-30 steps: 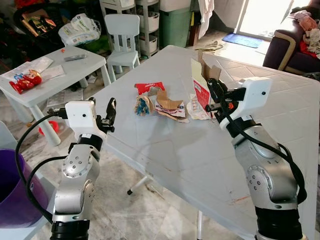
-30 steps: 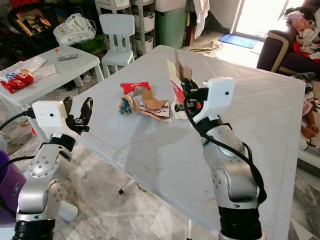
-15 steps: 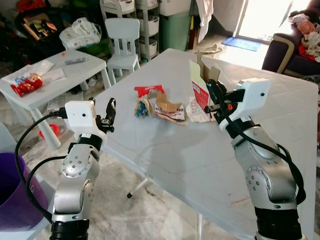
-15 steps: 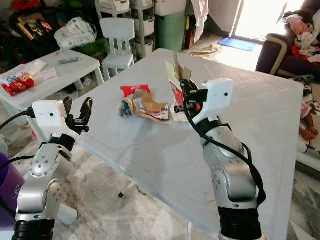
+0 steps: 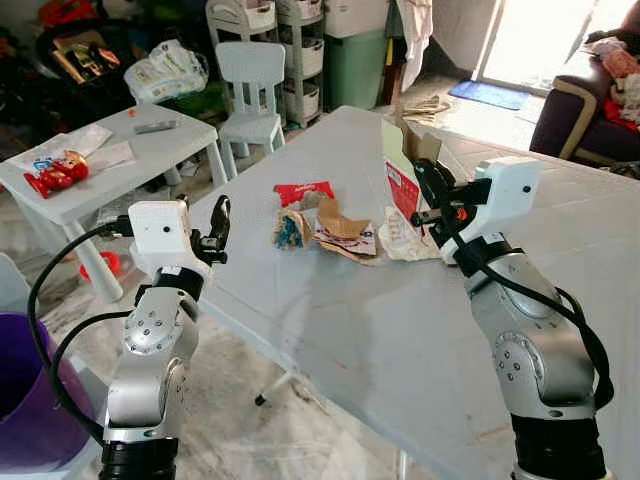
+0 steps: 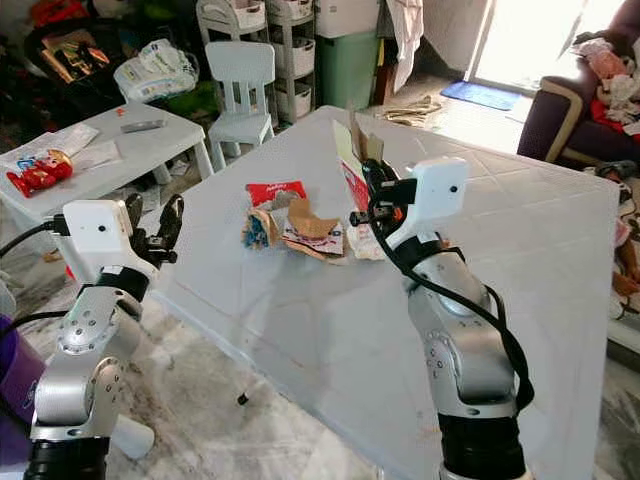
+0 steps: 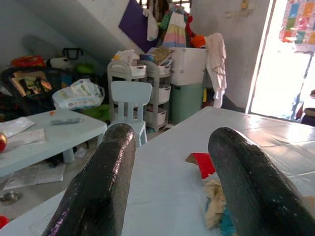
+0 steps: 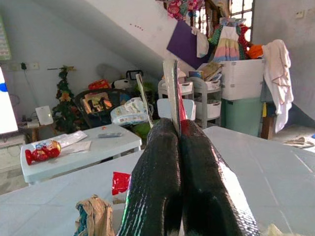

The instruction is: Picking trash to rubbish bin

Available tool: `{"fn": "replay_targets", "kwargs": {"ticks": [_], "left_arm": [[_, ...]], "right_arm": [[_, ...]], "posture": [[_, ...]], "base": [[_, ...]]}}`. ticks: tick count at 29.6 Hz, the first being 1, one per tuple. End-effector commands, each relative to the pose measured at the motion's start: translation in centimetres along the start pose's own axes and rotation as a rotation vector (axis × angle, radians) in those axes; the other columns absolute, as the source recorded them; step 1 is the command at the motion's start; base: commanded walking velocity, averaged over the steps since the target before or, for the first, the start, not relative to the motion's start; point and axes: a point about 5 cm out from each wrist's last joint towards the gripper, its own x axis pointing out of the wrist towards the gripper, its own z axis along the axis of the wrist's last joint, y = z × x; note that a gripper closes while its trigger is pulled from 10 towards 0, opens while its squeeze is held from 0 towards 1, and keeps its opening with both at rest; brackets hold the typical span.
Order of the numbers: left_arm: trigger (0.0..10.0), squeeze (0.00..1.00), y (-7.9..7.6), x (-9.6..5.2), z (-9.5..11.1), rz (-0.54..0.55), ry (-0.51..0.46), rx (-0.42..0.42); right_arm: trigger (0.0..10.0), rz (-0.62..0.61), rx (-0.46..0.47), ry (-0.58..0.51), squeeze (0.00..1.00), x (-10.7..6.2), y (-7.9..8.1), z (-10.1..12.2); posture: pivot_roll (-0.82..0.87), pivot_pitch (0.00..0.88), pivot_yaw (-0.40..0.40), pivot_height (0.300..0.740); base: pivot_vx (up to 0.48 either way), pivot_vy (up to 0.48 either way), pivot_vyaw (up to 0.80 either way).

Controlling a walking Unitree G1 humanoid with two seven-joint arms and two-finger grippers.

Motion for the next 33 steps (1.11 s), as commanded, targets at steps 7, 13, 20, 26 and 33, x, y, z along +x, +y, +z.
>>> {"fn": "replay_targets", "kwargs": {"ticks": [7, 13, 20, 26, 33], "left_arm": [[10.0, 0.00, 0.16, 0.24, 0.11, 0.006, -0.001, 0.010], [10.0, 0.00, 0.13, 0.28, 0.08, 0.003, 0.000, 0.009], [10.0, 0.00, 0.09, 0.38, 0.05, 0.001, 0.001, 0.010], [10.0, 0.00, 0.07, 0.38, 0.03, 0.000, 0.002, 0.011], [10.0, 0.00, 0.06, 0.46, -0.17, 0.008, 0.006, 0.003]], "right_arm": [[0.0, 0.013, -0.004, -0.003, 0.00, 0.02, 0.25, 0.07], [0.0, 0.012, -0.005, -0.003, 0.00, -0.02, 0.26, 0.05], [0.0, 0.010, -0.006, -0.003, 0.00, -0.03, 0.24, 0.03], [0.0, 0.011, -0.007, -0.004, 0.00, -0.05, 0.25, 0.05], [0.0, 0.012, -0.010, -0.005, 0.00, 0.00, 0.18, 0.06]], "posture": [[0.06, 0.000, -0.006, 0.740], [0.06, 0.000, -0.003, 0.740], [0.05, 0.000, -0.002, 0.740], [0.05, 0.000, -0.002, 0.740], [0.05, 0.000, -0.003, 0.740]], "base": [[0.390, 0.000, 0.00], [0.402, 0.000, 0.00], [0.401, 0.000, 0.00], [0.405, 0.000, 0.00], [0.229, 0.000, 0.00]]}}
